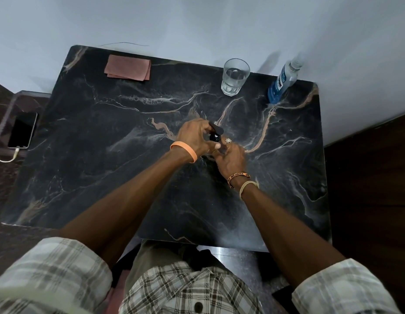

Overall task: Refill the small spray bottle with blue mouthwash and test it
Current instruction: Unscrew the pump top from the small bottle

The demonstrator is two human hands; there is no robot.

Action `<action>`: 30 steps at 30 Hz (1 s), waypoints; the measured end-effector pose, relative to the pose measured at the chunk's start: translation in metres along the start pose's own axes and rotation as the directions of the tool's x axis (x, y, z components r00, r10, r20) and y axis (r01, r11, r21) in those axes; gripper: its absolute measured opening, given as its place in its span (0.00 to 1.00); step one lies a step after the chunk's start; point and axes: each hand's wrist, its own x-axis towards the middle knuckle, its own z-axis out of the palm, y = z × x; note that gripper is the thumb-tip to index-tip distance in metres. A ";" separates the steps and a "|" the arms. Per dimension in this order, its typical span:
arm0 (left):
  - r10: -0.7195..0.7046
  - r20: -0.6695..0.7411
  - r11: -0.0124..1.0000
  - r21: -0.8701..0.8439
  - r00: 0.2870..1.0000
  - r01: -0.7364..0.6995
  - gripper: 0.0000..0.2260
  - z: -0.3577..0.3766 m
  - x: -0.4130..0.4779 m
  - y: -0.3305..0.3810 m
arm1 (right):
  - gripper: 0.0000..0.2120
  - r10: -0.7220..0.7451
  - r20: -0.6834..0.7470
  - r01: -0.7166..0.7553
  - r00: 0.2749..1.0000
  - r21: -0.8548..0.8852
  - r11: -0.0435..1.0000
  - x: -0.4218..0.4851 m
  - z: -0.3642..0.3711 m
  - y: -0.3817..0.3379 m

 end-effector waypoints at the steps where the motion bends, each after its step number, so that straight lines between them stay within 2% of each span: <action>1: -0.005 -0.011 1.000 -0.008 1.000 0.004 0.16 0.000 0.000 0.000 | 0.14 -0.010 0.002 0.010 1.000 0.001 1.000 0.000 0.000 0.000; 5: 0.004 0.023 0.998 -0.066 1.000 -0.002 0.17 -0.001 -0.002 -0.003 | 0.14 -0.034 -0.010 0.034 0.999 0.002 0.999 0.000 0.000 -0.001; 10: -0.117 -0.016 0.991 -0.064 0.993 0.116 0.17 0.000 0.003 -0.001 | 0.10 -0.034 0.010 0.034 0.999 -0.036 0.999 0.002 0.002 0.001; 14: -0.044 0.056 0.996 -0.077 0.997 0.048 0.21 -0.002 0.001 -0.003 | 0.11 -0.065 0.010 0.065 0.998 -0.039 0.997 0.000 0.002 0.001; 17: -0.095 0.015 0.990 -0.102 0.995 0.096 0.17 0.003 0.001 -0.003 | 0.09 -0.043 0.008 0.043 0.999 -0.027 0.999 0.000 0.004 0.002; 22: -0.058 0.026 0.990 -0.125 0.998 0.061 0.22 -0.001 0.002 -0.004 | 0.09 -0.081 0.012 0.081 0.997 -0.021 0.997 0.000 0.001 0.001; 25: -0.053 0.042 0.989 -0.136 0.998 0.058 0.17 0.000 0.001 -0.005 | 0.15 -0.031 0.011 0.031 0.999 -0.020 0.999 0.000 0.004 0.002; 27: -0.069 0.018 0.992 -0.108 0.997 0.070 0.15 -0.001 0.003 -0.004 | 0.13 -0.043 0.009 0.043 0.999 -0.024 0.999 0.001 0.003 0.001; 30: -0.030 0.026 0.997 -0.075 0.999 0.032 0.17 -0.005 0.004 -0.003 | 0.09 -0.084 -0.001 0.084 0.996 -0.027 0.996 0.000 0.000 -0.001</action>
